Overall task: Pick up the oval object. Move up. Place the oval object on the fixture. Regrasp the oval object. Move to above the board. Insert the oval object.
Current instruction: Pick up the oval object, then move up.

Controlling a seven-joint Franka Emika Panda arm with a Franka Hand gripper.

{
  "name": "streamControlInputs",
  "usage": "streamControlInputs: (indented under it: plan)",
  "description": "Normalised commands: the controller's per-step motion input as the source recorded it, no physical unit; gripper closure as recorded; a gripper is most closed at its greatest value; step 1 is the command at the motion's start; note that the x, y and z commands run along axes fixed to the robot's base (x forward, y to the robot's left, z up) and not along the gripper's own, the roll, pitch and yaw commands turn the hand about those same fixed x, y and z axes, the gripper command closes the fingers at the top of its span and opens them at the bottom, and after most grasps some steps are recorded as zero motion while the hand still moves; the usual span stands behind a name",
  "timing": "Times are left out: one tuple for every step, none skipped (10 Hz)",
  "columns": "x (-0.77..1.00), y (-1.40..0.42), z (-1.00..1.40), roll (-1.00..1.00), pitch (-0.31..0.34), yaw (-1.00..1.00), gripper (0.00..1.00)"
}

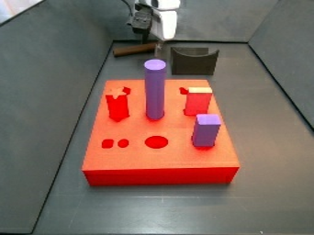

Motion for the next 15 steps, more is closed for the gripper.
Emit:
streamControlInputs:
  plan:
    - [-0.1,0.0,-0.02,-0.01,-0.124,0.06,0.0]
    - [0.0,0.0,0.0,0.0,0.0,0.0,0.0]
    - [0.0,0.0,0.0,0.0,0.0,0.0,1.0]
    - [0.0,0.0,0.0,0.0,0.0,0.0,1.0]
    - [0.0,0.0,0.0,0.0,0.0,0.0,1.0]
    - [0.0,0.0,0.0,0.0,0.0,0.0,1.0]
    - [0.0,0.0,0.0,0.0,0.0,0.0,1.0]
    - [0.0,0.0,0.0,0.0,0.0,0.0,1.0]
    - [0.0,0.0,0.0,0.0,0.0,0.0,1.0]
    - [0.0,0.0,0.0,0.0,0.0,0.0,1.0]
    - [0.0,0.0,0.0,0.0,0.0,0.0,1.0]
    - [0.0,0.0,0.0,0.0,0.0,0.0,1.0]
    - [0.0,0.0,0.0,0.0,0.0,0.0,1.0]
    - [0.0,0.0,0.83,0.0,0.0,0.0,1.0]
    - [-0.01,0.0,0.82,0.0,0.008,0.04,1.0]
